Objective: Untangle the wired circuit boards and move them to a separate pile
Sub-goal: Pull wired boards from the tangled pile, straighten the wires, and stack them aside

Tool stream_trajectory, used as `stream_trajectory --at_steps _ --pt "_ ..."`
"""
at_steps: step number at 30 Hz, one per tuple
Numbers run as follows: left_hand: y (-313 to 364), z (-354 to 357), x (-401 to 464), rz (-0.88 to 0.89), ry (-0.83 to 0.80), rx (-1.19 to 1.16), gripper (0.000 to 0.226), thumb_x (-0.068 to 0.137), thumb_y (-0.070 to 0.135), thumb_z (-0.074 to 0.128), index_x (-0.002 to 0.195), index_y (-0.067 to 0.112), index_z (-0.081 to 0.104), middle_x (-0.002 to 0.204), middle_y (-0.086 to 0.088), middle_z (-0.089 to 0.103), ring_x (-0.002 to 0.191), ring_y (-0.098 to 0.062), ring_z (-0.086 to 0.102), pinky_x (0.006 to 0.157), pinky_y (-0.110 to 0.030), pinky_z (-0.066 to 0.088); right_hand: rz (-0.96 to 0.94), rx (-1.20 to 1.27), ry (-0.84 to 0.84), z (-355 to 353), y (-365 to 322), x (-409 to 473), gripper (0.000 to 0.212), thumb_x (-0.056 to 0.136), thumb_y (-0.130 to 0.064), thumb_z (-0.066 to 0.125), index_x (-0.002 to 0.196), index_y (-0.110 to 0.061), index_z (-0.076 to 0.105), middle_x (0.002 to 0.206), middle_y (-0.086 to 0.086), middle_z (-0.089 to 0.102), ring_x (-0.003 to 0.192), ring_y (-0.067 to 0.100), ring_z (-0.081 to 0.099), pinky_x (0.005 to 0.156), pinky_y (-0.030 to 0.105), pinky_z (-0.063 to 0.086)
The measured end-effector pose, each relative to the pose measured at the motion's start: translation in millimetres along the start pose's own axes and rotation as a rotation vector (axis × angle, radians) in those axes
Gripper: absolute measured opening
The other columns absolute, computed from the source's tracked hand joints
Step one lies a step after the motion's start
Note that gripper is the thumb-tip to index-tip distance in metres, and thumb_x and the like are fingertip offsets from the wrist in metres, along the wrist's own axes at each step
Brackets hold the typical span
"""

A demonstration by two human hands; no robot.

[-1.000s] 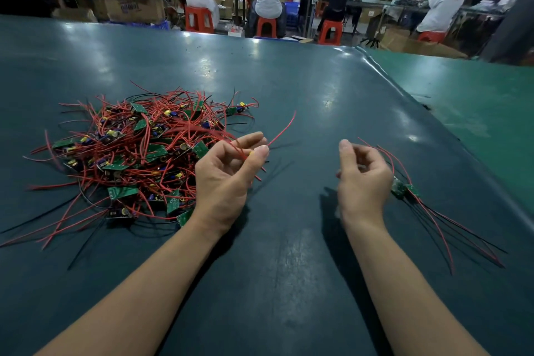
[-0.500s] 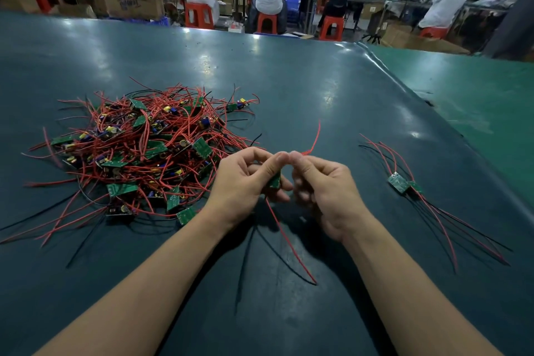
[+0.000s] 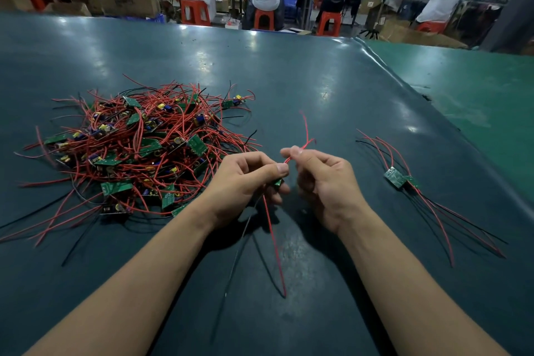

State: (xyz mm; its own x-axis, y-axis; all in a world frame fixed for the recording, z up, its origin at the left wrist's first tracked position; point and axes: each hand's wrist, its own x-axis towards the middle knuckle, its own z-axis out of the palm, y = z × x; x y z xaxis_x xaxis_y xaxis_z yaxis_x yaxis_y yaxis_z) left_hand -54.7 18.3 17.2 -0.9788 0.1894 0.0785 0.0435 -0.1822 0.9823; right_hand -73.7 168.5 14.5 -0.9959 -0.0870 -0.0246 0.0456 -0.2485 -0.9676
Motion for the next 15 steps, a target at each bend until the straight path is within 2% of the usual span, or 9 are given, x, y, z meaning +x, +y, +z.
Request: stream_trajectory --at_steps 3,8,12,15 --pt "3 0 -2 -0.011 -0.041 0.002 0.019 0.073 0.019 0.069 0.073 0.002 0.059 0.058 -0.012 0.065 0.042 -0.016 0.056 0.045 -0.02 0.047 -0.079 0.088 0.116 -7 -5 7 0.022 0.093 -0.013 0.063 0.075 -0.009 0.076 0.047 -0.004 0.032 0.037 0.007 0.023 0.037 0.017 0.022" --pt "7 -1 -4 -0.008 -0.111 0.036 0.021 0.072 0.018 0.068 0.071 0.0 0.057 0.056 -0.012 0.064 0.039 -0.014 0.052 0.042 -0.019 0.044 -0.117 0.2 0.279 -13 -8 13 0.028 0.094 -0.006 0.06 0.065 -0.004 0.063 0.059 -0.002 0.061 0.034 0.005 0.027 0.035 0.014 0.022" --pt "3 0 -4 0.034 -0.079 0.046 0.023 0.073 0.009 0.075 0.066 0.001 0.055 0.051 -0.009 0.061 0.044 -0.021 0.049 0.041 -0.018 0.041 -0.122 0.214 0.374 -15 -7 15 0.044 0.093 -0.007 0.061 0.051 -0.013 0.068 0.064 0.004 0.057 0.036 0.006 0.03 0.036 0.016 0.023" --pt "1 0 -3 0.041 -0.053 0.046 0.018 0.074 0.011 0.067 0.061 0.006 0.055 0.049 -0.008 0.059 0.046 -0.021 0.049 0.039 -0.017 0.039 -0.119 0.189 0.438 -14 -5 14 0.031 0.094 -0.008 0.061 0.064 -0.009 0.069 0.053 -0.002 0.053 0.036 0.005 0.031 0.035 0.017 0.024"
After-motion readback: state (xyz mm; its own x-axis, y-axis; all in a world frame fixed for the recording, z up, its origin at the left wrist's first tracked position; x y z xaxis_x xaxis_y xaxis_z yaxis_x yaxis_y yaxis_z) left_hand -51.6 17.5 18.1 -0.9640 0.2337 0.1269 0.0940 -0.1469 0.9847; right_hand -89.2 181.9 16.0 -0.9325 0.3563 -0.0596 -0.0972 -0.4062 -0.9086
